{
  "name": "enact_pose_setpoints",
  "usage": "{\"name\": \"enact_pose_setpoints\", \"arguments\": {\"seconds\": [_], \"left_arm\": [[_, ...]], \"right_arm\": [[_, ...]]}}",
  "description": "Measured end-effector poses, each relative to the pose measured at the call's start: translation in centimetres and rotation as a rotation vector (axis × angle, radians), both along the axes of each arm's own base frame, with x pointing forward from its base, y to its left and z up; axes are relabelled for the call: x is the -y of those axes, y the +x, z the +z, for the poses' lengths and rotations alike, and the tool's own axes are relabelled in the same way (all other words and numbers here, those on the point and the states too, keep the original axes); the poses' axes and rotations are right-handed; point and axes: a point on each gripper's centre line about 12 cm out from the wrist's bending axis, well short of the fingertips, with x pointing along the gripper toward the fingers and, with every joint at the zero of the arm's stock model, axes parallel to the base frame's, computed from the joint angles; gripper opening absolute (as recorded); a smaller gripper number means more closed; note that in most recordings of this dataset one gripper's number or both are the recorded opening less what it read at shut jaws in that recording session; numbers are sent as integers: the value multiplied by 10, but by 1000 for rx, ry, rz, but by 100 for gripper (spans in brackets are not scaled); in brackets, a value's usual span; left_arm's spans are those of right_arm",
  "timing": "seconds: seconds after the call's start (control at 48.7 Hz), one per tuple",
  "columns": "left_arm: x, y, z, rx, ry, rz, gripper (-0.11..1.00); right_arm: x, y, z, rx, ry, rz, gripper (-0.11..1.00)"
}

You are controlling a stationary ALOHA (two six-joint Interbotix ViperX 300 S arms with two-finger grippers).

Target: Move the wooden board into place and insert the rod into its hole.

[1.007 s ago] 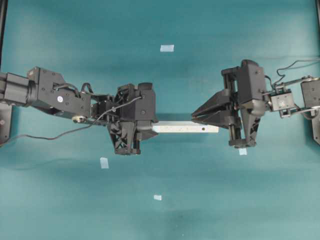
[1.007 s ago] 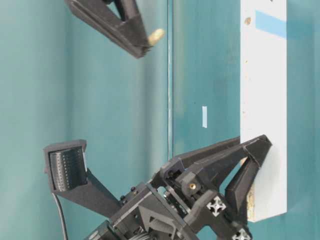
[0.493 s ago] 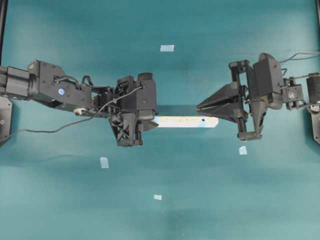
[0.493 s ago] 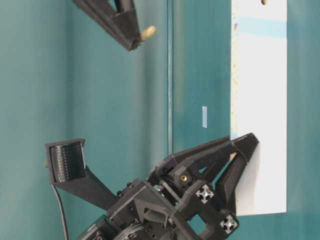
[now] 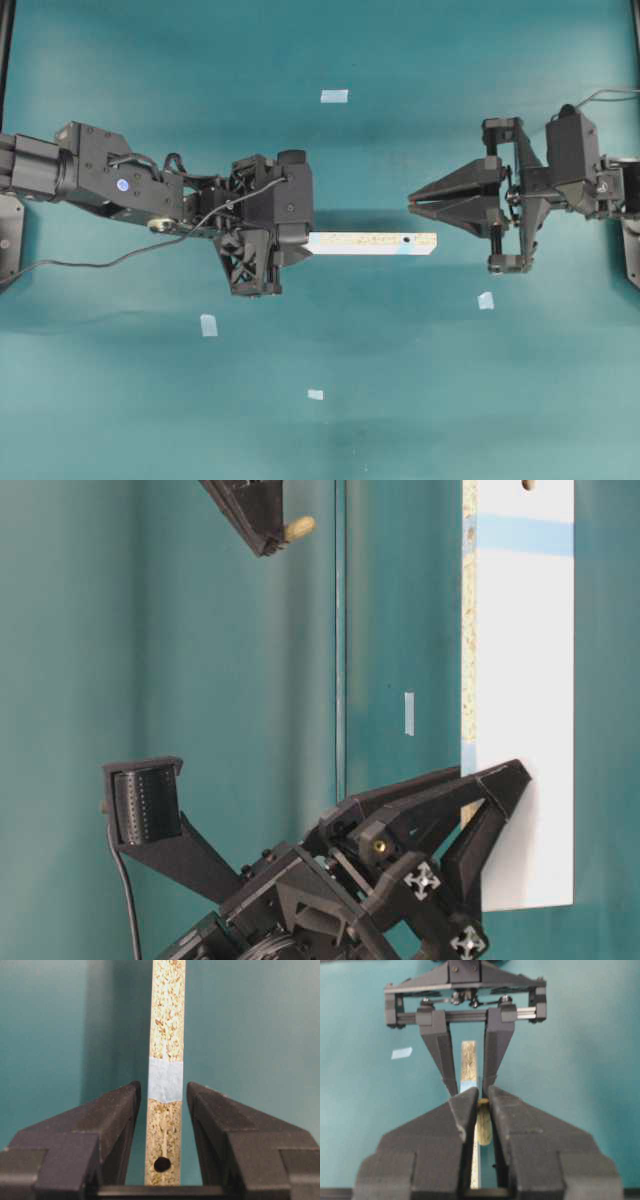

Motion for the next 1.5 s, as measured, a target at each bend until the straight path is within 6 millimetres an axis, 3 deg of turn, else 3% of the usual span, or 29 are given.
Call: {"name": "enact_pose_setpoints", "arguments": {"seconds": [0.226,0.514,0.884,1.212,1.5], "left_arm": [[0,0,-1,-3,0,0,41],[1,0,-2,-5,0,-2,40],[1,-2,-3,-9,0,-2,24],[5,8,-21,-43,0,-12,24],[7,8,-22,-49,0,-17,24]], "right_arm": [[-6,6,-18,-26,12,22,11],[-8,7,-26,-41,18,28,11],[-8,7,-37,-79,22,30,11],[-9,9,-50,-95,27,34,11],[-11,13,-52,-75,20,43,11]]}}
